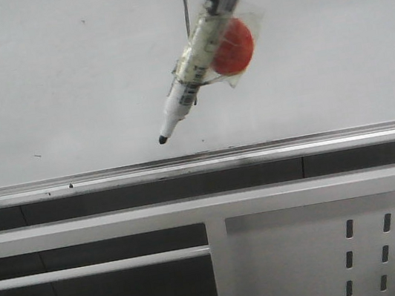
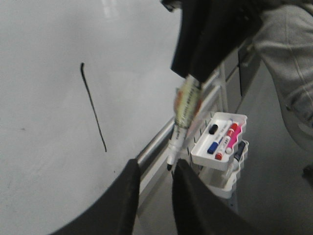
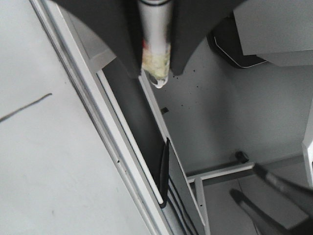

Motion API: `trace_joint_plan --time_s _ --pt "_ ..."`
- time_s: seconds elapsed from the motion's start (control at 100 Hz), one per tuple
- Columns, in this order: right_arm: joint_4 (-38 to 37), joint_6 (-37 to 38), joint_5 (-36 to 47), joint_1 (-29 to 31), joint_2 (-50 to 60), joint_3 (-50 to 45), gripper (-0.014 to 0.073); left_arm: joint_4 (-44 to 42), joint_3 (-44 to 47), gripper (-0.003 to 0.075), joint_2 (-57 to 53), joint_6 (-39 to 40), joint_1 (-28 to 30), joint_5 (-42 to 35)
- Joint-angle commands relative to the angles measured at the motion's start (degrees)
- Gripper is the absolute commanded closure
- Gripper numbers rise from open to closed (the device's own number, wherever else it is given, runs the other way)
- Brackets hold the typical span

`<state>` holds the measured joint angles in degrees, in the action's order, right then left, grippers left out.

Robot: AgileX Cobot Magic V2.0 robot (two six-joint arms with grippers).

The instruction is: Write number 1 on whiteboard

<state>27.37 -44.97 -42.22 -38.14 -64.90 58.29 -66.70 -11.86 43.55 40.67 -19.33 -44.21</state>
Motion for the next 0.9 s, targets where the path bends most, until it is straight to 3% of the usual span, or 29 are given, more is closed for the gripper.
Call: trace_joint_plan --time_s 0.0,0.28,0.57,0.89 --pt "0.63 -0.42 0.61 -0.29 -0.26 4.04 0.0663 -0.77 -3.47 0.0451 0.24 1.80 0.08 -0.21" --pt "0.28 -0.42 1.76 -6.12 -4.54 8.18 0.0663 -4.61 -7.84 0.0449 5.90 2.18 -1.45 -0.59" --pt "0.28 -0.42 4.27 -6.41 -5.30 8.74 0.0663 -4.28 -12.95 0.0449 14.89 2.18 -8.81 1.10" --pt "0.40 -0.42 4.39 -6.78 -5.30 8.74 0.0663 -4.48 -16.79 0.0449 19.62 2.18 -9.80 6.02"
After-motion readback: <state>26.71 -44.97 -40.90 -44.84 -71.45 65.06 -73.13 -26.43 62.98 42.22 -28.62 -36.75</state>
